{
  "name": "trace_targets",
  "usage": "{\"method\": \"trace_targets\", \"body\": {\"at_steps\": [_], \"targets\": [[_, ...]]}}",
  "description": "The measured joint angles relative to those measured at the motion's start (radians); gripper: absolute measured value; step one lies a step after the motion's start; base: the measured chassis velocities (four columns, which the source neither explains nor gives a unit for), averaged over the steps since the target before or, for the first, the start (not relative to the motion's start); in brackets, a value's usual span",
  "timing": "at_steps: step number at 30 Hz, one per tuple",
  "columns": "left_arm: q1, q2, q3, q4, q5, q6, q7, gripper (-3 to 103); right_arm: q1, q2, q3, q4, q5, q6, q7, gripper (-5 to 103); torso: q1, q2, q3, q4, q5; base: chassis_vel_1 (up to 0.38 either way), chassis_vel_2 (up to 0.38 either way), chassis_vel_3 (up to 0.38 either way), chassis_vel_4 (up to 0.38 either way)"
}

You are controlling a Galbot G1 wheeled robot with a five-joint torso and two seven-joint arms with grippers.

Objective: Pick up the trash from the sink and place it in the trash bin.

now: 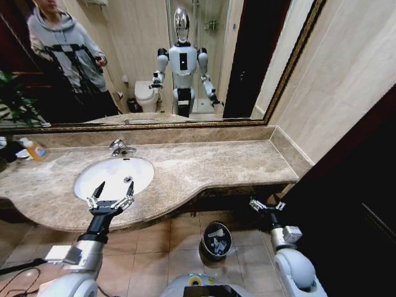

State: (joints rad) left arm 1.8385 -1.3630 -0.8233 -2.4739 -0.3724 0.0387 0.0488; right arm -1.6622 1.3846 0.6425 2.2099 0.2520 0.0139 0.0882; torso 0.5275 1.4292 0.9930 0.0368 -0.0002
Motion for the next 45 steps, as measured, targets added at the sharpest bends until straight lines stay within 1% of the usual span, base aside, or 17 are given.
{"method": "trace_targets", "body": {"at_steps": [2,5,10,19,21,22,24,26,35,45], "targets": [[0.000,0.000,0.000,0.000,0.000,0.000,0.000,100,-0.004,0.002,-0.008,0.018,-0.001,-0.002,0.000,100,0.000,0.000,0.000,0.0000,0.0000,0.000,0.000,0.000,0.000],[0.000,0.000,0.000,0.000,0.000,0.000,0.000,100,-0.011,0.021,-0.042,0.105,-0.016,-0.017,-0.006,100,0.000,0.000,0.000,0.0000,0.0000,0.000,0.000,0.000,0.000],[0.000,0.000,0.000,0.000,0.000,0.000,0.000,100,-0.013,0.020,-0.054,0.144,-0.025,-0.036,-0.012,100,0.000,0.000,0.000,0.0000,0.0000,0.000,0.000,0.000,0.000],[0.000,0.000,0.000,0.000,0.000,0.000,0.000,100,-0.022,0.000,-0.055,0.140,-0.047,-0.036,-0.023,100,0.000,0.000,0.000,0.0000,0.0001,0.000,0.000,0.000,0.000],[0.000,0.000,0.000,0.000,0.000,0.000,0.000,100,-0.028,-0.009,-0.062,0.128,-0.081,-0.026,-0.032,100,0.000,0.000,0.000,0.0000,0.0001,0.000,0.000,0.000,0.000],[0.000,0.000,0.000,0.000,0.000,0.000,0.000,100,-0.028,-0.009,-0.062,0.128,-0.081,-0.026,-0.032,100,0.000,0.000,0.000,0.0000,0.0001,0.000,0.000,0.000,0.000],[0.000,0.000,0.000,0.000,0.000,0.000,0.000,100,-0.037,-0.017,-0.070,0.120,-0.134,-0.016,-0.036,100,0.000,0.000,0.000,0.0000,0.0002,0.000,0.000,0.000,0.000],[0.000,0.000,0.000,0.000,0.000,0.000,0.000,100,-0.043,-0.020,-0.074,0.119,-0.162,-0.013,-0.039,100,0.000,0.000,0.000,0.0000,0.0001,0.000,0.000,0.000,0.000],[0.000,0.000,0.000,0.000,0.000,0.000,0.000,100,-0.073,-0.024,-0.090,0.120,-0.204,-0.019,-0.031,100,0.000,0.000,0.000,0.0000,0.0001,0.000,0.000,0.000,0.000],[0.000,0.000,0.000,0.000,0.000,0.000,0.000,100,-0.073,-0.022,-0.091,0.119,-0.206,-0.021,-0.028,100,0.000,0.000,0.000,0.0000,0.0002,0.000,0.000,0.000,0.000]]}}
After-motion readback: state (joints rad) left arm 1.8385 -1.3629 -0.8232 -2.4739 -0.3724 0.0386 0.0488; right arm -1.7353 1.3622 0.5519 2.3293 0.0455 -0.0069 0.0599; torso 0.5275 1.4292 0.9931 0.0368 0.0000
